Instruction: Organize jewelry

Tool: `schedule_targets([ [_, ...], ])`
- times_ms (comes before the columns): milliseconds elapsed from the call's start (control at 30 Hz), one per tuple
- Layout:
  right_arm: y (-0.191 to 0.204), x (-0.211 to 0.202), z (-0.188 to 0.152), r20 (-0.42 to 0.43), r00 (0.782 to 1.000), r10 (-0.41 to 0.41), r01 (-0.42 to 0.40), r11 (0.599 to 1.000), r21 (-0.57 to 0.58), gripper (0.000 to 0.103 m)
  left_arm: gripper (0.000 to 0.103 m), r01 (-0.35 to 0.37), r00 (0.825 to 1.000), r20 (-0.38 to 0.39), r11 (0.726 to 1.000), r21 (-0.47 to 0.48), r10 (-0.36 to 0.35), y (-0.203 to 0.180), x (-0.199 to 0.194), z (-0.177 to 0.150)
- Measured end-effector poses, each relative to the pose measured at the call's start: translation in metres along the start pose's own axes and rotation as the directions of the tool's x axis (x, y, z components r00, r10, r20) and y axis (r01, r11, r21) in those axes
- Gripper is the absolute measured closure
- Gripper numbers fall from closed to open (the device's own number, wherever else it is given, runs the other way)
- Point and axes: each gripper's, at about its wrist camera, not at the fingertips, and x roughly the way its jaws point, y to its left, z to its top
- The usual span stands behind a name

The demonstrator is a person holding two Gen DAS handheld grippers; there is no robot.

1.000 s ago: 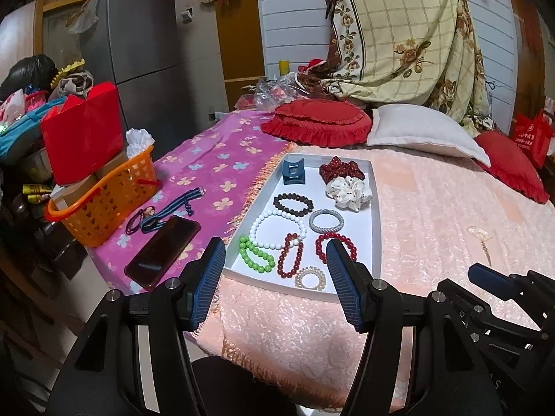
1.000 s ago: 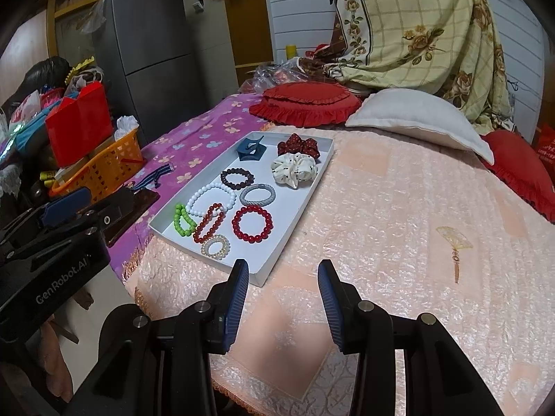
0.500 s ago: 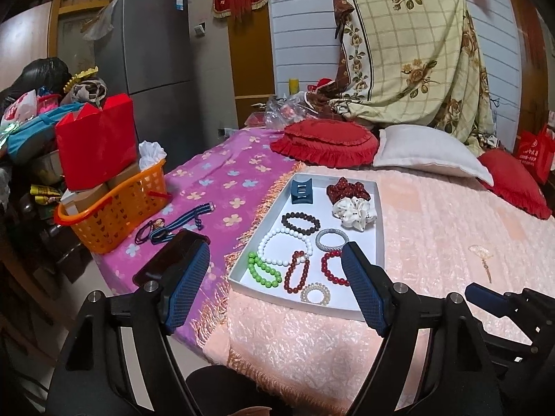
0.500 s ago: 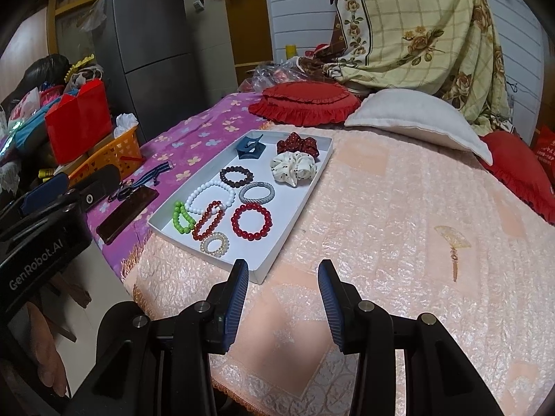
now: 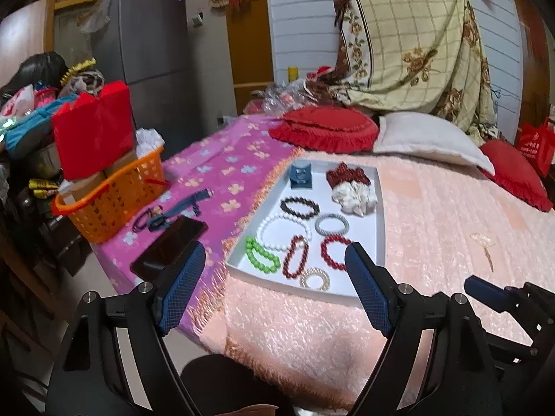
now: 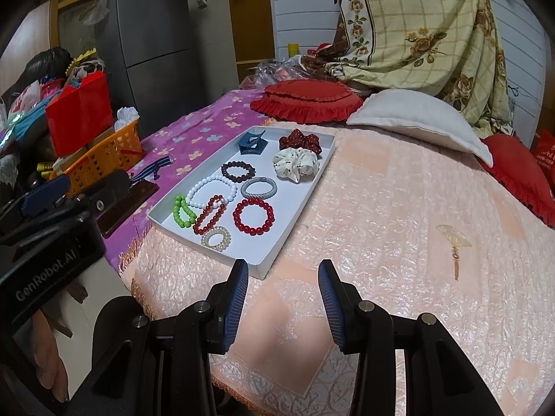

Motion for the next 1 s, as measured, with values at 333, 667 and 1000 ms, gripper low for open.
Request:
schedule_targets([
  [333, 0.000, 0.012, -0.004, -0.028, 1.000, -0.013, 0.013, 1.000, 0.004, 0.063, 0.020, 0.060, 0.993, -0.096, 0.998, -0.014, -0.061, -0.001, 0.021, -0.013],
  [667, 0.003, 0.027, -0.010, -0.066, 0.998, -0.017, 0.017, 1.000, -0.001, 0.063, 0.020, 0.076, 0.983, -0.167, 0.997, -0.027, -0.079, 0.000, 0.042, -0.025],
  [1000, 0.006, 0.032, -0.013, -0.080, 0.997, -0.020, 0.019, 1.000, -0.011, 0.063, 0.020, 0.074, 0.978, -0.191, 0.997, -0.039, -0.080, 0.003, 0.048, -0.028],
])
